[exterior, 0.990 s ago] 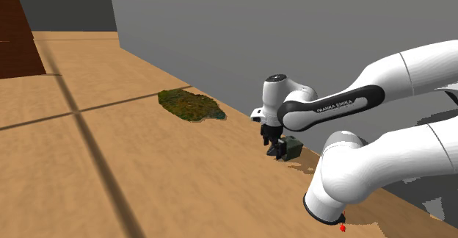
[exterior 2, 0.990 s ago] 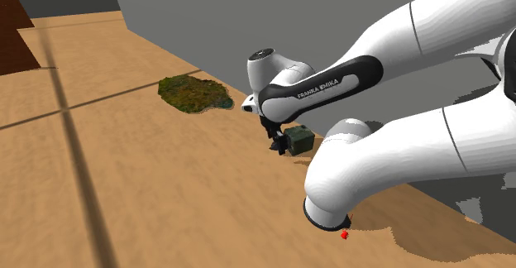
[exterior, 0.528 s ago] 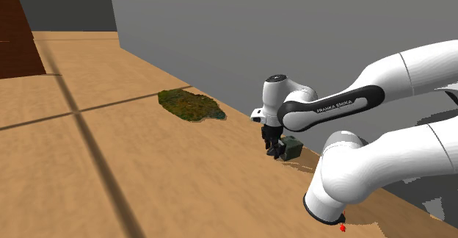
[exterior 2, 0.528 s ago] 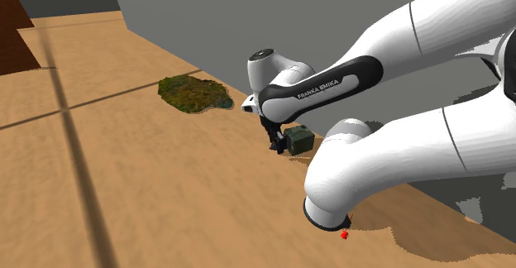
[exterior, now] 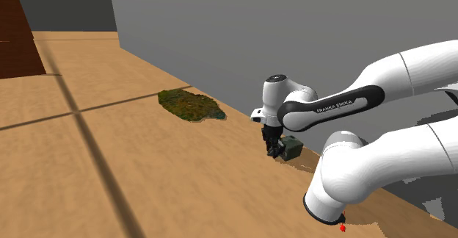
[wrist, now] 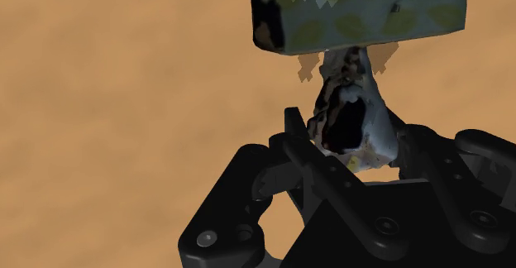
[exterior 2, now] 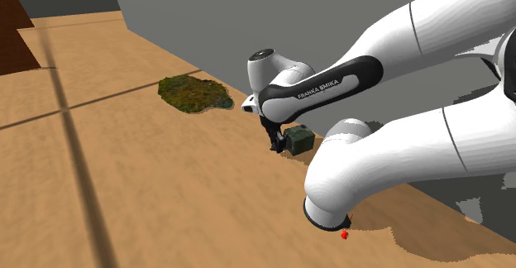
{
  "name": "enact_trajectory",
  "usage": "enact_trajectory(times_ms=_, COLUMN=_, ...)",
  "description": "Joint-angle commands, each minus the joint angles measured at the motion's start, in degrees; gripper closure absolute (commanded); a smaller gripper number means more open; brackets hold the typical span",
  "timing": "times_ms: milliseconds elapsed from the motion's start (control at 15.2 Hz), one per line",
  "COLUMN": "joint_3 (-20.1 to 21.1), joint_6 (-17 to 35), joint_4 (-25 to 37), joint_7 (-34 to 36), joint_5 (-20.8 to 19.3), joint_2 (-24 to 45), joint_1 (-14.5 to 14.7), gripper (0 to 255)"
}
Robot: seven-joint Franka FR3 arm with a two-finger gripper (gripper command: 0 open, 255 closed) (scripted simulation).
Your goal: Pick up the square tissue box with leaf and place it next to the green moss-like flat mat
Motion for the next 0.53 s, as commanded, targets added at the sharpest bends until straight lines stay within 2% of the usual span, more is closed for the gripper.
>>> enact_trajectory(times_ms=0, joint_3=0.0, joint_6=0.0, joint_4=0.0, joint_7=0.0, joint_5=0.0, joint_2=0.0, joint_1=0.0, gripper=255)
enact_trajectory(times_ms=462, joint_3=2.3, joint_6=-7.7, joint_4=3.4, joint_7=-1.4, joint_5=3.1, joint_2=-4.5, joint_1=0.9, gripper=255)
